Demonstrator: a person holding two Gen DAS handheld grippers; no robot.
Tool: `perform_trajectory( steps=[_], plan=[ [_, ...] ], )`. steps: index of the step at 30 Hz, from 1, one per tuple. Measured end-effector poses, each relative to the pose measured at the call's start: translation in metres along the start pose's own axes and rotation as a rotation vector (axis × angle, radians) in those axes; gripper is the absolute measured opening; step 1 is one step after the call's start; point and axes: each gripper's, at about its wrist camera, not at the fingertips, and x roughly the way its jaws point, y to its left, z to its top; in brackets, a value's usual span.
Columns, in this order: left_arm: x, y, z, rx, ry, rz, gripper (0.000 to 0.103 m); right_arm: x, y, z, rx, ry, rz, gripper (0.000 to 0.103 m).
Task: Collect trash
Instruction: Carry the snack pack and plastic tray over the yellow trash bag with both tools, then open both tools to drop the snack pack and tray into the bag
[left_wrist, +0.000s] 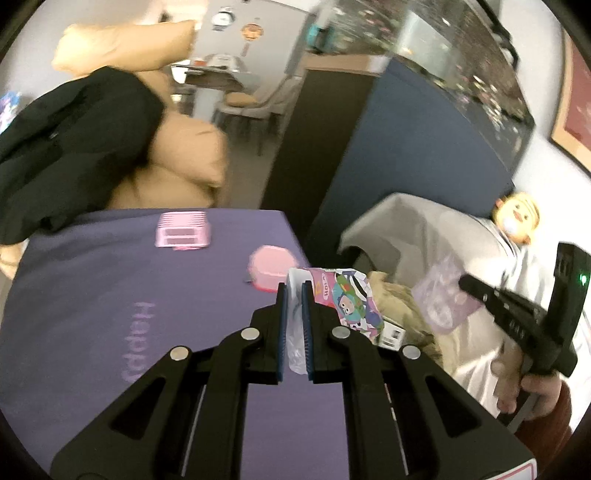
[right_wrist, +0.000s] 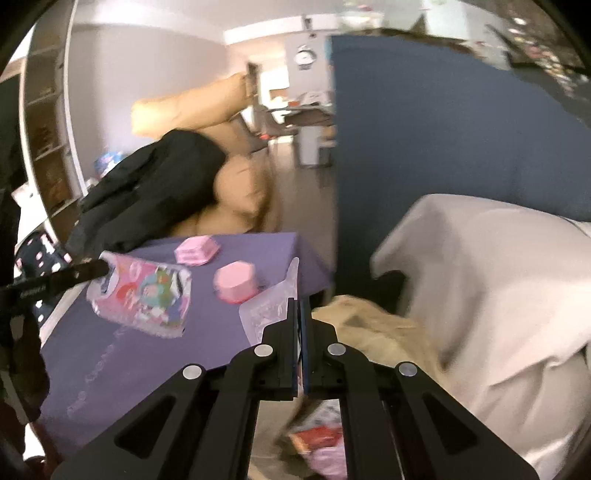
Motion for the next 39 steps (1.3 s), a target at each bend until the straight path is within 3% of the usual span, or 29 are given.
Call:
perform_trajectory(
  steps=[11, 19, 22, 25, 26, 34, 39],
  plan=[
    [0.056, -0.101, -0.004, 0.173, 0.089, -0.090, 0.006, -0.035, -0.073, -0.016, 0.086, -0.054, -0.091, 0.004],
    [0.120, -0.139, -0.029, 0.193, 0.242, -0.179, 0.006, -0.043, -0.099, -0.035, 0.135, -0.072, -0.095, 0.004],
    [0.138, -0.140, -0.038, 0.186, 0.273, -0.190, 0.007, -0.042, -0.107, -0.041, 0.156, -0.067, -0.083, 0.004],
    [0.148, -0.128, -0.043, 0.141, 0.294, -0.184, 0.030, -0.038, -0.108, -0.045, 0.160, -0.058, -0.071, 0.004],
    [0.148, -0.124, -0.043, 0.125, 0.293, -0.184, 0.032, -0.036, -0.107, -0.047, 0.157, -0.052, -0.065, 0.004],
    [0.114, -0.095, -0.028, 0.084, 0.198, -0.126, 0.036, -0.002, -0.088, -0.059, 0.175, 0.005, -0.011, 0.004],
    [0.085, -0.073, -0.025, 0.072, 0.130, -0.067, 0.040, 0.039, -0.062, -0.076, 0.159, 0.092, 0.000, 0.004]
  ],
)
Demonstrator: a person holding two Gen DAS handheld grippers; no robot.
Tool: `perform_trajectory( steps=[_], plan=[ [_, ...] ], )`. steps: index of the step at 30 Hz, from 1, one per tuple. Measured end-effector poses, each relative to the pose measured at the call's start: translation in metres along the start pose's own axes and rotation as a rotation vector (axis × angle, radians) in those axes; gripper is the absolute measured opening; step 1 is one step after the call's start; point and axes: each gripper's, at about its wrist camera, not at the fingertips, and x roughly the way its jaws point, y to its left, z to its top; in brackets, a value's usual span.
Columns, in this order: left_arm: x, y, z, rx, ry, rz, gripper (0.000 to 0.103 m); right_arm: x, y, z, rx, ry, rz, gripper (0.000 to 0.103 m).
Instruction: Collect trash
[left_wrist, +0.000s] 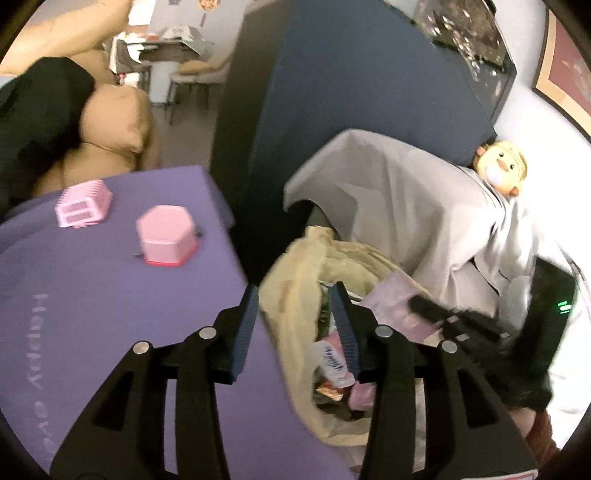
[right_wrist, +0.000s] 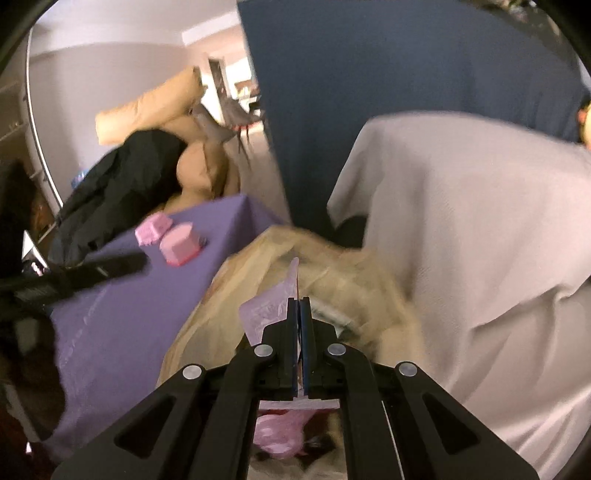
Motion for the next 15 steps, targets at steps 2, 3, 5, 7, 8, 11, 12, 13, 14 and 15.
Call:
perform_trajectory(
  steps=[2, 3, 5, 7, 8, 11, 12, 13, 14, 15],
  plan=[
    [-0.010, 0.008, -0.005, 0.000, -0.015, 0.033, 0.041, 0.019, 0.008, -0.010, 0.004, 0.050, 0.012, 0.004],
    [-0.016, 0.014, -0.009, -0.003, -0.020, 0.051, 0.042, 0.027, 0.012, -0.014, 0.008, 0.073, 0.021, 0.004],
    [-0.024, 0.024, -0.016, -0.012, -0.025, 0.071, 0.045, 0.043, 0.018, -0.025, 0.019, 0.127, 0.046, 0.004],
    [-0.033, 0.035, -0.024, -0.029, -0.026, 0.096, 0.047, 0.056, 0.026, -0.035, 0.011, 0.175, 0.043, 0.004],
    [-0.038, 0.042, -0.030, -0.042, -0.026, 0.112, 0.047, 0.060, 0.029, -0.038, 0.006, 0.191, 0.041, 0.004],
    [-0.049, 0.053, -0.040, -0.066, -0.028, 0.128, 0.053, 0.069, 0.034, -0.049, 0.000, 0.246, 0.036, 0.004],
    [-0.054, 0.056, -0.043, -0.074, -0.035, 0.130, 0.053, 0.070, 0.034, -0.050, 0.005, 0.255, 0.036, 0.005],
    [-0.060, 0.057, -0.047, -0.080, -0.043, 0.135, 0.053, 0.069, 0.034, -0.052, 0.010, 0.261, 0.038, 0.006],
    [-0.065, 0.058, -0.051, -0.083, -0.050, 0.139, 0.056, 0.067, 0.034, -0.052, 0.009, 0.263, 0.037, 0.007],
    [-0.072, 0.059, -0.055, -0.086, -0.060, 0.135, 0.059, 0.065, 0.034, -0.052, 0.003, 0.264, 0.035, 0.010]
  ],
)
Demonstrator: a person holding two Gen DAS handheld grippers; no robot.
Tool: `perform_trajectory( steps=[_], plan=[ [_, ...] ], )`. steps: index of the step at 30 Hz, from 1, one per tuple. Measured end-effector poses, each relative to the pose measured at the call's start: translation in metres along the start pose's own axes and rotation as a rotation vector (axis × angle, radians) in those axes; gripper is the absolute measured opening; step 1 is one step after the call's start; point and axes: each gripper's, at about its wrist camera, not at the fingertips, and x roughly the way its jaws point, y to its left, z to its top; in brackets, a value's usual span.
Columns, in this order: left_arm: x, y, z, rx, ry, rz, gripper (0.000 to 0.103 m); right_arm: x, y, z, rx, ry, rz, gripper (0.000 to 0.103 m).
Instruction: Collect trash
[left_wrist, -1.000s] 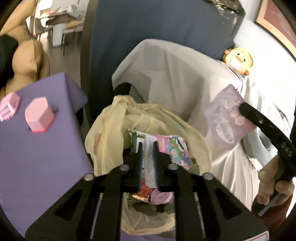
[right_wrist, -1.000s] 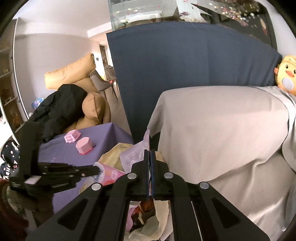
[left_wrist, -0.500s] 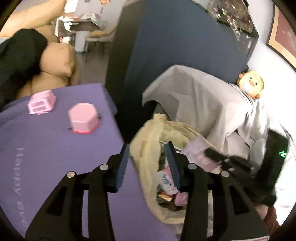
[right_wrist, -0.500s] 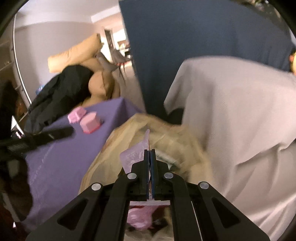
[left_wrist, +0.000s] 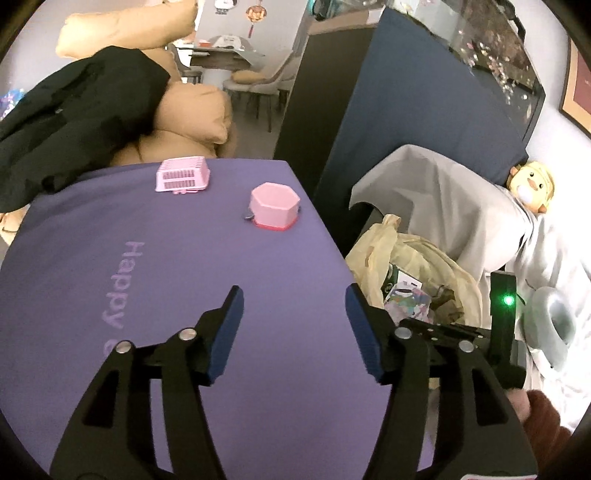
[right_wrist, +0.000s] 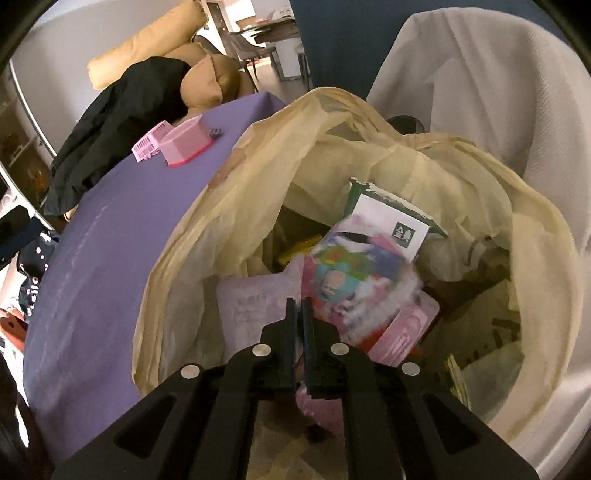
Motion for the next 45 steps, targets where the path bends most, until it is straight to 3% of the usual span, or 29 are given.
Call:
perform_trajectory(
  steps=[3, 4, 7, 11, 16, 20, 26, 31, 45],
  plan=[
    [-0.017, 0.002, -0.011, -0.012, -0.022, -0.019, 0.069, -0.019, 0.003, -0.004, -0.020, -0.028, -0.025, 0.038],
    [-0.024, 0.002, -0.016, -0.011, -0.027, -0.025, 0.073, -0.026, 0.004, -0.005, -0.018, -0.043, -0.031, 0.039],
    [-0.039, -0.002, -0.029, 0.003, -0.024, -0.033, 0.089, -0.060, 0.013, -0.011, -0.012, -0.113, -0.034, 0.039],
    [-0.062, -0.012, -0.046, 0.023, -0.059, 0.021, 0.090, -0.113, 0.040, -0.029, -0.039, -0.196, -0.008, 0.039],
    [-0.089, -0.022, -0.059, 0.068, -0.119, 0.096, 0.090, -0.151, 0.072, -0.066, -0.074, -0.249, -0.042, 0.039],
    [-0.099, -0.030, -0.066, 0.098, -0.120, 0.118, 0.090, -0.157, 0.089, -0.090, -0.102, -0.244, -0.062, 0.039],
    [-0.109, -0.045, -0.073, 0.149, -0.157, 0.234, 0.090, -0.173, 0.107, -0.106, -0.141, -0.303, -0.075, 0.039],
    [-0.113, -0.042, -0.074, 0.131, -0.165, 0.245, 0.090, -0.184, 0.110, -0.108, -0.142, -0.348, -0.092, 0.039],
    [-0.111, -0.045, -0.076, 0.139, -0.143, 0.241, 0.090, -0.180, 0.108, -0.107, -0.119, -0.334, -0.081, 0.039]
  ],
)
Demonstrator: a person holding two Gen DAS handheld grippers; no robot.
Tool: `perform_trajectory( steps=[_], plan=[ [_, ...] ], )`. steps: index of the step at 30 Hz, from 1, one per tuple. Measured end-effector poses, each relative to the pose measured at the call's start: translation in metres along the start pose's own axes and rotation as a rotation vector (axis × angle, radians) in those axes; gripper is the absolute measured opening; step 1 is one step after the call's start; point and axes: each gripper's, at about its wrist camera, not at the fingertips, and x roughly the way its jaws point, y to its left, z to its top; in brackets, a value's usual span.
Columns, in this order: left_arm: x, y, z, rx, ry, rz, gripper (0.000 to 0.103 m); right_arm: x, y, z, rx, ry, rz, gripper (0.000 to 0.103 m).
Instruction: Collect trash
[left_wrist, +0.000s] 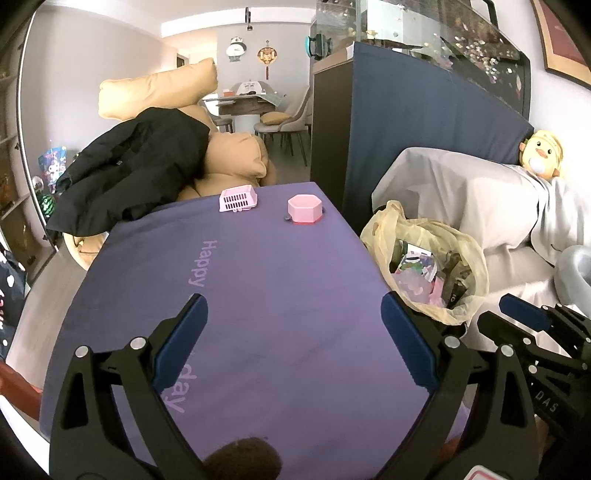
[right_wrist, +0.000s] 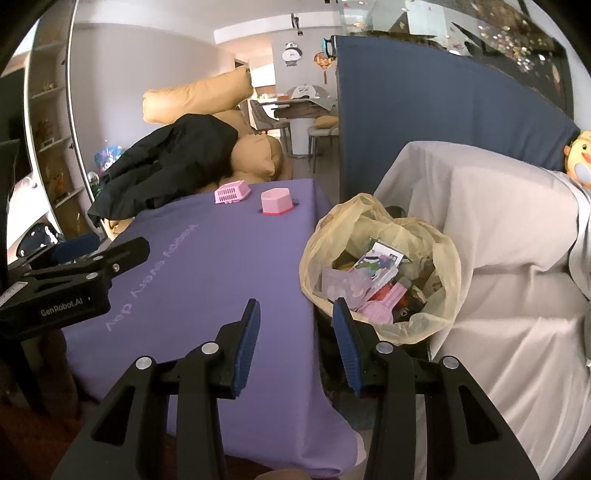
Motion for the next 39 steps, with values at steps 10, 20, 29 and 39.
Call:
perform_trajectory(
  steps=[10, 20, 29, 39],
  plan=[
    [0.0000, -0.0005, -0.0002, 0.000, 0.001, 0.000, 0.090, -0.0003, -0.0001, -0.0005, 0.005, -0.001, -0.001, 0.039],
    [-0.0003, -0.0013, -0.0002, -0.001, 0.000, 0.000, 0.090, -0.0001, -0.0005, -0.0005, 0.004, 0.000, 0.000, 0.039],
    [-0.0003, -0.0014, -0.0002, -0.001, 0.000, 0.000, 0.090, 0.0013, -0.0036, -0.0011, 0.007, 0.001, -0.002, 0.039],
    [-0.0004, -0.0013, -0.0002, -0.002, 0.001, 0.001, 0.090, 0.0011, -0.0045, -0.0014, 0.008, 0.002, -0.005, 0.039]
  ],
)
